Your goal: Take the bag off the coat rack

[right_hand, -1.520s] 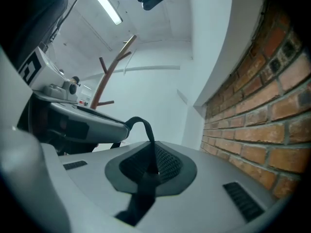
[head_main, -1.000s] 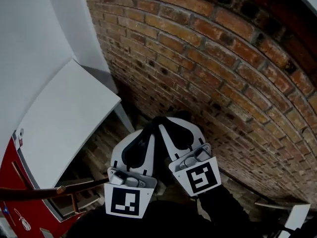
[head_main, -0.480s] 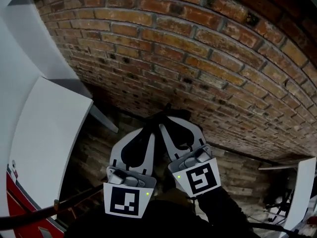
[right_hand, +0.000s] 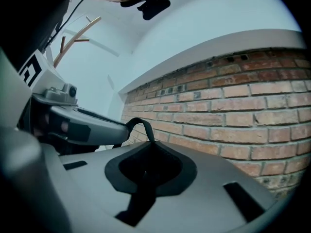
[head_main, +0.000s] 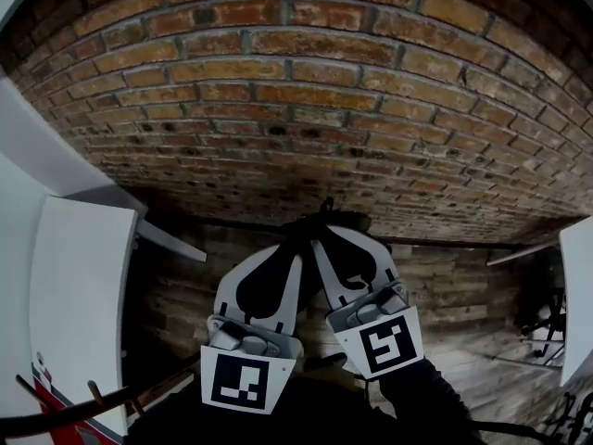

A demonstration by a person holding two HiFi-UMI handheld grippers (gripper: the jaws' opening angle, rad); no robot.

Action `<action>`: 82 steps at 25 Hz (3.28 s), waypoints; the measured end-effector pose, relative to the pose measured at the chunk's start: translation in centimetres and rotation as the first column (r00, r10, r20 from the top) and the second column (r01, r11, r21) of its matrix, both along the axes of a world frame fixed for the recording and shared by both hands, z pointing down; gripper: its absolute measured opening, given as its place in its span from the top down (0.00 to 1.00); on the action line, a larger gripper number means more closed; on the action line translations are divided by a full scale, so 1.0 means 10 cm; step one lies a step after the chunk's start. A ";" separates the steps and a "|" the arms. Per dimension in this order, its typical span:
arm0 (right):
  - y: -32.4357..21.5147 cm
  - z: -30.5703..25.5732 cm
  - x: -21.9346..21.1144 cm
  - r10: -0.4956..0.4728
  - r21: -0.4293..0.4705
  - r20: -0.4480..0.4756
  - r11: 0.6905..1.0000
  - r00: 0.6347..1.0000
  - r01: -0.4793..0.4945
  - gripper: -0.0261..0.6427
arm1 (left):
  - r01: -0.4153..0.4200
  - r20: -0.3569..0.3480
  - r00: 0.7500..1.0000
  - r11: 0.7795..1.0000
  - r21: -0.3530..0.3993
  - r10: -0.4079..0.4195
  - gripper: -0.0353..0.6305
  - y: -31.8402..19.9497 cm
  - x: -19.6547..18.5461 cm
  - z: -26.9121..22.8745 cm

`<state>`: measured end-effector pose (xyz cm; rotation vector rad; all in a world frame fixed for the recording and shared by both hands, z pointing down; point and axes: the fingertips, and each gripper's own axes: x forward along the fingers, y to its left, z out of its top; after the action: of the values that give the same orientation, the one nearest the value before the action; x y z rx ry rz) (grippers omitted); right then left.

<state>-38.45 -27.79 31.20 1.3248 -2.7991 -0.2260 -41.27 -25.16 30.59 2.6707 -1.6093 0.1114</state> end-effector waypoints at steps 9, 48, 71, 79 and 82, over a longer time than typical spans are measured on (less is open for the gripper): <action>0.48 -0.09 1.13 0.185 0.005 0.018 0.983 0.983 -0.185 0.92 | -0.177 0.020 0.984 0.984 0.003 0.177 0.88 0.43 1.09 -0.09; 4.37 0.02 6.31 0.999 0.002 -0.039 0.031 0.030 -1.000 0.92 | -0.998 0.017 0.030 0.029 0.054 0.999 0.88 3.84 6.38 -0.03; 5.19 -0.16 7.89 0.934 0.029 -0.117 -0.336 -0.337 -0.941 0.92 | -0.938 -0.030 -0.335 -0.331 0.102 0.942 0.88 4.58 8.06 -0.23; 5.49 -0.10 8.25 0.941 0.029 -0.087 -0.324 -0.326 -0.945 0.92 | -0.939 0.015 -0.327 -0.327 0.105 0.945 0.88 4.89 8.41 -0.19; 5.63 -0.05 8.47 0.944 0.011 -0.068 -0.323 -0.323 -0.946 0.92 | -0.940 0.035 -0.325 -0.327 0.094 0.945 0.88 5.04 8.62 -0.13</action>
<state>46.21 28.52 30.74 2.8888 -0.5264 -0.0461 44.93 25.26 29.27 2.9638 1.2810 -0.0513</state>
